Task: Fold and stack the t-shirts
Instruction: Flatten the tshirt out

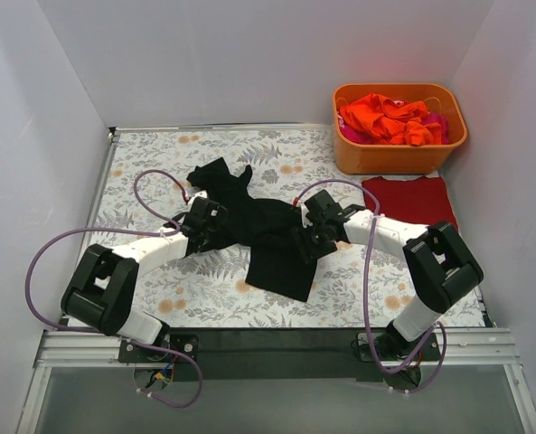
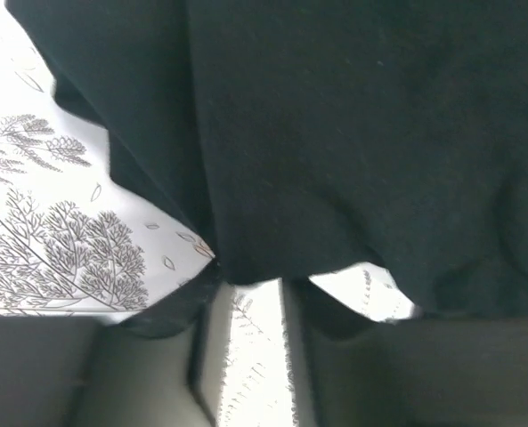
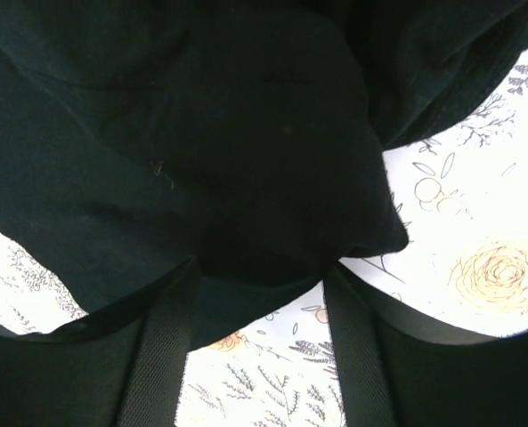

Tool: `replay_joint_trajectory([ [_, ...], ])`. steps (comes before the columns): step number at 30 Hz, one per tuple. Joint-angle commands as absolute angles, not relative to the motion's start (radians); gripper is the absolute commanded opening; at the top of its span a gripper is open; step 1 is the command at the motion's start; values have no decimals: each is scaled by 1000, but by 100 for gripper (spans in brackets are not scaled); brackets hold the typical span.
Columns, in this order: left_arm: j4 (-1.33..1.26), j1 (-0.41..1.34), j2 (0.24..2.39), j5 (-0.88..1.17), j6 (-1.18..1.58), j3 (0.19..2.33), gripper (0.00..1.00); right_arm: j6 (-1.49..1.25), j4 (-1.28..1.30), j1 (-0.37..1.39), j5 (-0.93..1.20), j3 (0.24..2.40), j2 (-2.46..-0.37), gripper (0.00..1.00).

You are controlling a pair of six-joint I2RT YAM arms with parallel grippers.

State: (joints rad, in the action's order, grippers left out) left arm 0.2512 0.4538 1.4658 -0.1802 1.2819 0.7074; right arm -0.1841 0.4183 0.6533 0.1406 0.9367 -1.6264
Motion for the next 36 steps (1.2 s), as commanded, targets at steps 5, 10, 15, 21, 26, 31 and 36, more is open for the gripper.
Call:
replay_joint_trajectory([
  [5,218,457,1474,-262,1273,747,1,-187,413,650,149,939,-1674,33],
  [10,236,442,1414,-314,1230,773,0,-189,416,631,104,936,-1634,1],
  [15,317,384,1342,-330,1171,891,0,-190,431,534,72,971,-1492,1],
  [21,357,290,1313,-379,1039,1118,0,-184,434,414,55,1170,-1349,1],
  [26,391,232,1338,-414,1002,1370,0,-147,428,367,20,1431,-1316,1],
  [31,397,209,1289,-408,977,1492,0,-112,387,327,9,1541,-1269,1],
  [36,397,209,1204,-388,963,1569,0,-69,359,324,17,1606,-1200,1],
])
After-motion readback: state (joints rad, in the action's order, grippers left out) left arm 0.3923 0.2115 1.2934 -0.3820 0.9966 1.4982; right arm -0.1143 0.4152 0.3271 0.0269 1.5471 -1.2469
